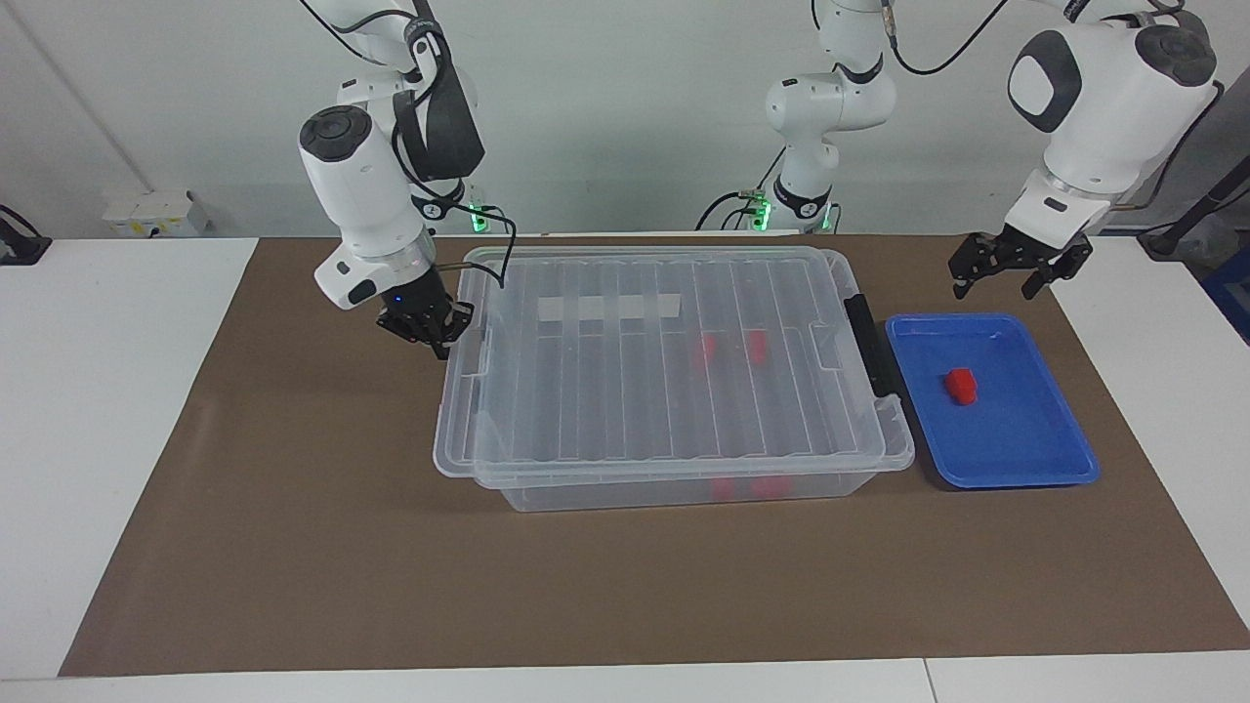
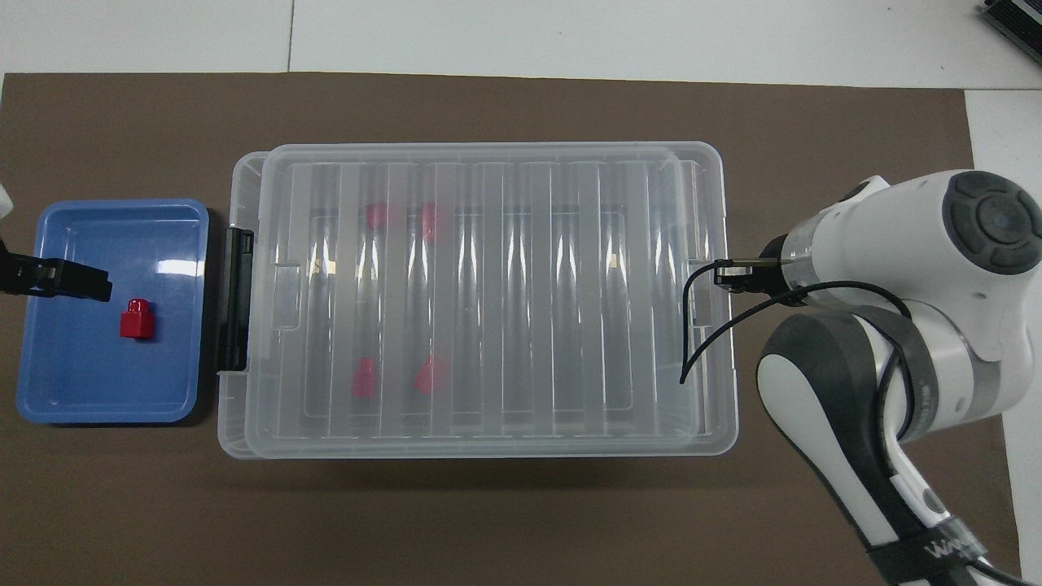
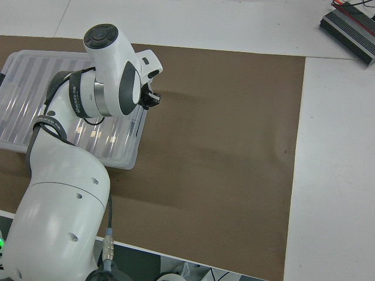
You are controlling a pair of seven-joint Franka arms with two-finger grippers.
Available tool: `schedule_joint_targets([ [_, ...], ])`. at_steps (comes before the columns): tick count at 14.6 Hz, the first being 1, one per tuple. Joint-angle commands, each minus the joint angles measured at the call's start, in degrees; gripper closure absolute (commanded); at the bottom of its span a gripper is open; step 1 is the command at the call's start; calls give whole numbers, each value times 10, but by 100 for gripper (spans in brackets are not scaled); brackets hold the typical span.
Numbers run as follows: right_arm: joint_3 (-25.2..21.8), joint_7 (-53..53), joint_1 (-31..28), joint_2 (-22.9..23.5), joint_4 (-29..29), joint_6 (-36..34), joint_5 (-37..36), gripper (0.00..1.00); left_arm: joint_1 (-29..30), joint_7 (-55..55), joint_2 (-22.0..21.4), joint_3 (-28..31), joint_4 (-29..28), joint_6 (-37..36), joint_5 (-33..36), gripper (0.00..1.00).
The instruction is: Place red block in blue tray from box
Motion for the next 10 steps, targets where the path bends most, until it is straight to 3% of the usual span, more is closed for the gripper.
schedule_joint_targets([
  [1,1,14,14,-4,-13,16,13,100,-8,-5,-15,3,-19,0,-8,0],
  [7,1,14,17,-3,-16,21,14,100,-14,-9,-17,-4,-11,1,-9,0],
  [10,1,19,27,-2,-18,29,19,100,-22,-84,-29,-38,5,-25,-19,0],
])
